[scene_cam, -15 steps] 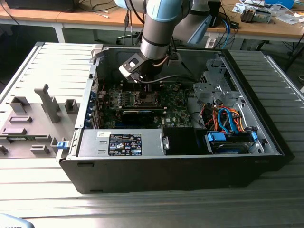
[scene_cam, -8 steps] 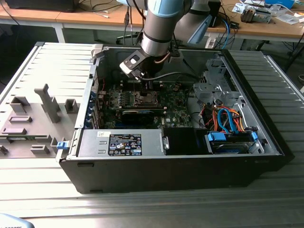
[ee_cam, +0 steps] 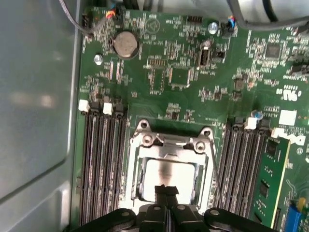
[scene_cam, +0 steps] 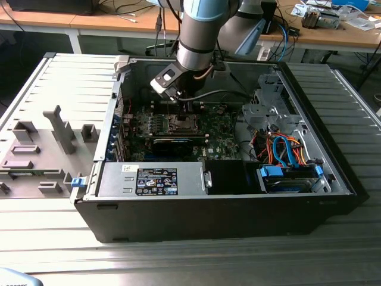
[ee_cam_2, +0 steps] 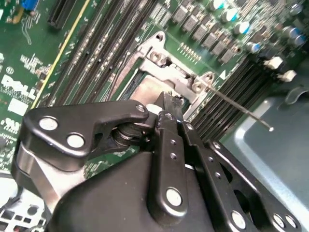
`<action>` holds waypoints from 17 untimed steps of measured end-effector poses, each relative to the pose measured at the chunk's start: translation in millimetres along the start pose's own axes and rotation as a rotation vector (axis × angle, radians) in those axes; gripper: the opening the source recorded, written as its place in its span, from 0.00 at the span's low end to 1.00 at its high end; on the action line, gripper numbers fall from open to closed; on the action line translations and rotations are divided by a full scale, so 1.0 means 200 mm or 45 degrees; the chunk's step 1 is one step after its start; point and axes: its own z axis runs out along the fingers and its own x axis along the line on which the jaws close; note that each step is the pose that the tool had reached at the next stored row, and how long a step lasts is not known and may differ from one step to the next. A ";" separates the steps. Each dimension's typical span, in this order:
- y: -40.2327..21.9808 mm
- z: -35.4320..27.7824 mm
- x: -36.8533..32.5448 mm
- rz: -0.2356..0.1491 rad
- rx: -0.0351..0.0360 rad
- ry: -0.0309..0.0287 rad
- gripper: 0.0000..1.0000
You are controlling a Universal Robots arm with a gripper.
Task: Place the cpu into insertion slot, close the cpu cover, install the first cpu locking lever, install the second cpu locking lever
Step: 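Close the cpu cover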
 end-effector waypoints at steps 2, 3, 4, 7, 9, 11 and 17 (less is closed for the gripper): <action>0.000 0.002 0.000 -0.001 -0.0221 -0.0027 0.11; 0.000 0.002 0.000 -0.001 -0.0239 -0.0027 0.11; 0.000 0.002 0.000 -0.001 -0.0240 -0.0028 0.11; -0.026 0.005 0.003 -0.001 -0.0259 -0.0044 0.11; -0.058 0.022 0.006 -0.001 -0.0276 -0.0045 0.11; -0.062 0.038 0.006 -0.001 -0.0276 -0.0045 0.11; -0.072 0.054 0.005 -0.001 -0.0277 -0.0042 0.11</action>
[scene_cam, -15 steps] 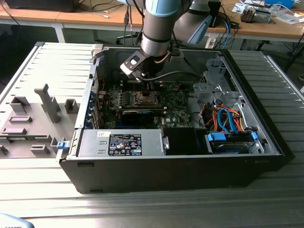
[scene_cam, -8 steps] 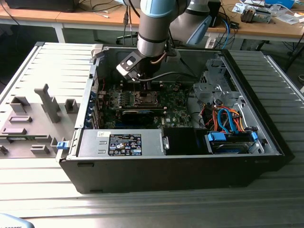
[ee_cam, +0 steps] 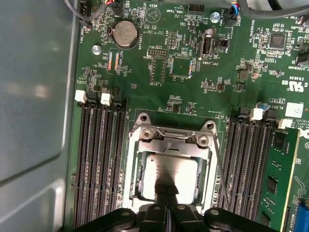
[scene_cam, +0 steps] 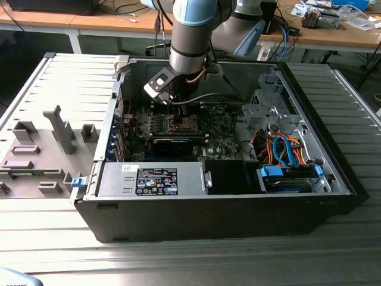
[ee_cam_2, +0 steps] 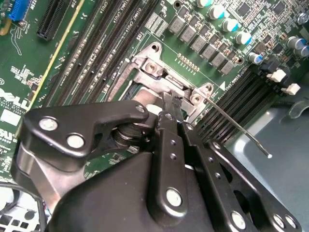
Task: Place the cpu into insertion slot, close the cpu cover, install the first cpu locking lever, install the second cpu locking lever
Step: 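Close the cpu cover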
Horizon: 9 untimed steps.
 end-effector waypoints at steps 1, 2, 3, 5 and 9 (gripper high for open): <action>0.000 0.000 -0.001 0.000 0.0002 -0.0003 0.11; 0.005 -0.001 -0.002 0.000 0.0003 -0.0004 0.11; 0.012 -0.001 -0.003 0.000 0.0003 -0.0004 0.11; 0.050 -0.004 -0.007 0.000 0.0034 0.0002 0.11; 0.077 -0.016 -0.010 0.000 0.0072 0.0010 0.11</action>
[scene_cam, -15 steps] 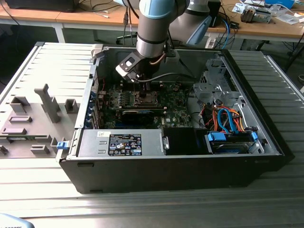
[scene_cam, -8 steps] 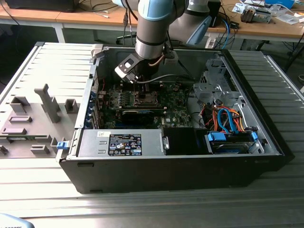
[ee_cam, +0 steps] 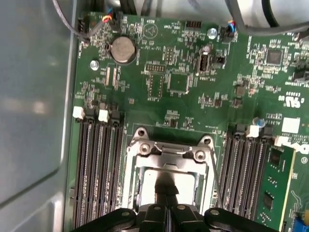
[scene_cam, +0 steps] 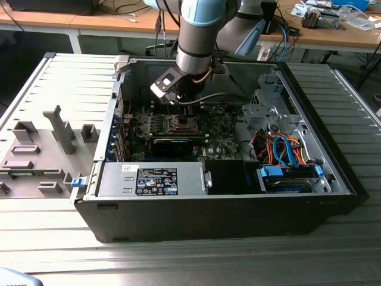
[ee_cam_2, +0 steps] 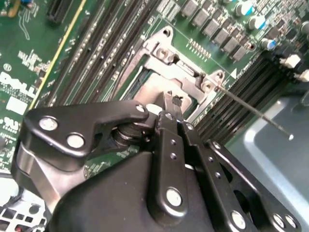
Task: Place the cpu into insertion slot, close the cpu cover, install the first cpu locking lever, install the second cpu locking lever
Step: 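Close the cpu cover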
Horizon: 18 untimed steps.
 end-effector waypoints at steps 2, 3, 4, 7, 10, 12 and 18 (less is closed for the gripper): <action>0.002 -0.025 0.000 0.000 0.0012 -0.0001 0.11; 0.001 -0.047 0.001 0.000 0.0015 -0.0001 0.11; 0.000 -0.061 0.002 0.000 0.0015 0.0000 0.11; -0.003 -0.106 0.004 0.000 0.0016 -0.0001 0.11; -0.004 -0.130 0.005 0.000 0.0016 -0.0002 0.11; -0.005 -0.139 0.006 0.000 0.0016 -0.0001 0.11; -0.006 -0.146 0.006 0.000 0.0016 -0.0001 0.11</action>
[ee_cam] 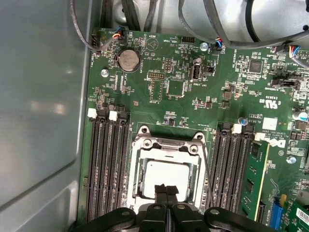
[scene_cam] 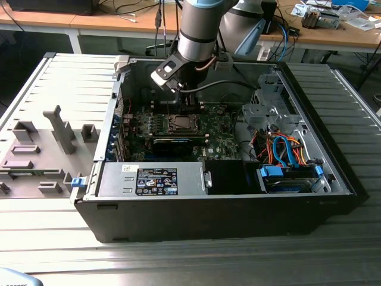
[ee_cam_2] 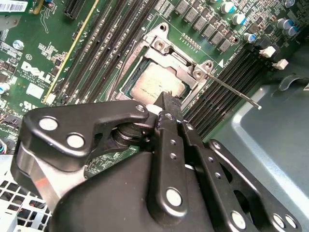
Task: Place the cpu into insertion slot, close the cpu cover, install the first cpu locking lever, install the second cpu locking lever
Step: 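Install the first cpu locking lever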
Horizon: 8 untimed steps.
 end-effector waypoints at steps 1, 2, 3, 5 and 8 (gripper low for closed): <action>0.000 -0.001 0.000 0.000 0.0000 0.0001 0.11; 0.000 -0.002 0.000 -0.005 0.0003 -0.0005 0.11; 0.000 -0.002 0.000 -0.010 0.0006 -0.0009 0.11; 0.000 -0.002 0.000 -0.029 0.0014 -0.0022 0.11; 0.000 -0.002 0.000 -0.091 0.0044 -0.0068 0.11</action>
